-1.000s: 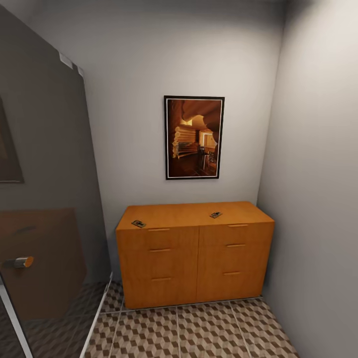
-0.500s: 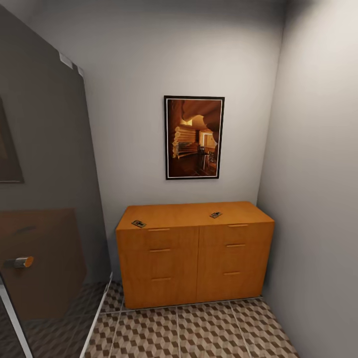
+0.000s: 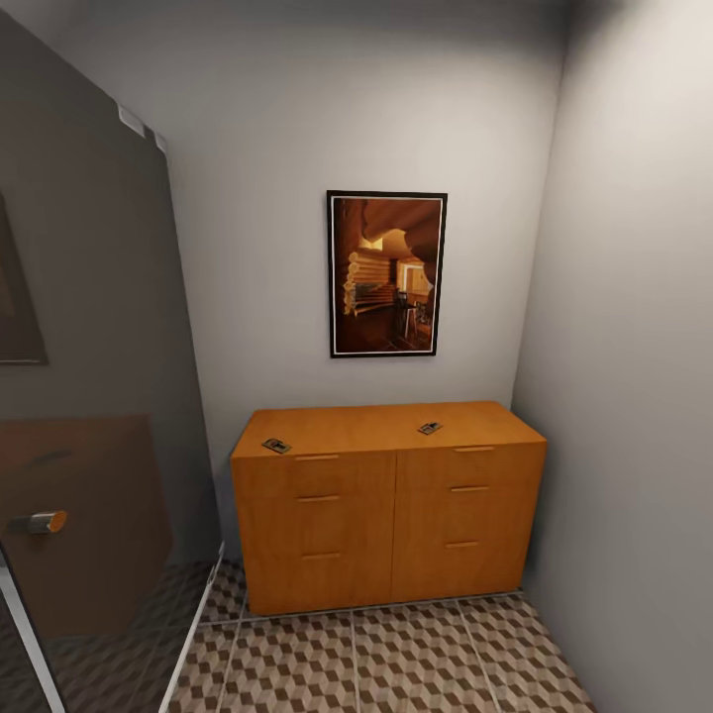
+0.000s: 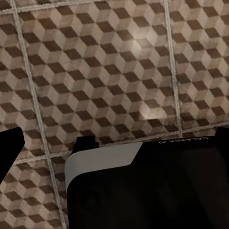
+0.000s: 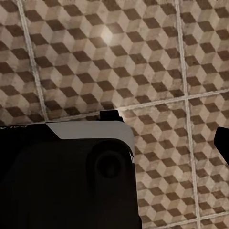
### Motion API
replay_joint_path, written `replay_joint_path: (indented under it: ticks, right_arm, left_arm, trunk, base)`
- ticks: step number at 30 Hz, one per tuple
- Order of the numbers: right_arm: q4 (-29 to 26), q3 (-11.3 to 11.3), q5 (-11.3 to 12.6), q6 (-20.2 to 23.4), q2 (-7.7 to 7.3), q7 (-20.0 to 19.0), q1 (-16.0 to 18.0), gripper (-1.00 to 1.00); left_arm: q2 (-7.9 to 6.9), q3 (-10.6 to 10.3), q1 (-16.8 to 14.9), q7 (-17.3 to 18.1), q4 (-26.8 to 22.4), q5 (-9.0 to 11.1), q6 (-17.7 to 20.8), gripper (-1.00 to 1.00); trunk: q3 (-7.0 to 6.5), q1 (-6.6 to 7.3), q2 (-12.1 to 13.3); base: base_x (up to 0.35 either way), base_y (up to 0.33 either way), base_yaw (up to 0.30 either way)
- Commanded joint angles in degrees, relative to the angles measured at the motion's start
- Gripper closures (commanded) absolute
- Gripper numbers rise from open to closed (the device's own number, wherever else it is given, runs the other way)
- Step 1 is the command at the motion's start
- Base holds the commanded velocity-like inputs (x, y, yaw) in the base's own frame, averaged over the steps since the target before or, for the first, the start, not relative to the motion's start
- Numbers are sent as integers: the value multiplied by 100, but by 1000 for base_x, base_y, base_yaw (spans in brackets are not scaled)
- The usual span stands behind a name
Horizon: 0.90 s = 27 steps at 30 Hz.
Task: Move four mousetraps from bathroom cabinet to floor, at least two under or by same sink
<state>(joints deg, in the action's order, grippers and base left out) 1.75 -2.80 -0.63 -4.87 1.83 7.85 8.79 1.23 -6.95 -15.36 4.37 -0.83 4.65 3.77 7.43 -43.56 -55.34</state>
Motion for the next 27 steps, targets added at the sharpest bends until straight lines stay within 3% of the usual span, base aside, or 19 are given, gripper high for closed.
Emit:
replay_joint_path:
  ticks: [1,14,27]
  right_arm:
    - [19,-28,-7,-40,1,15,9,-100]
    - [19,-28,-7,-49,-2,15,9,-100]
    - [19,-28,-7,-49,-6,15,9,-100]
  left_arm:
    - [-1,-45,-2,12,-7,51,36,-100]
    - [-8,-30,-2,11,-12,53,20,-100]
    - [-15,-26,-2,11,-14,54,-6,-100]
  trunk:
    - [8,-1,-6]
    - [8,-1,-6]
    - [8,-1,-6]
  base:
    - [46,0,0]
    - [170,0,0]
    - [268,0,0]
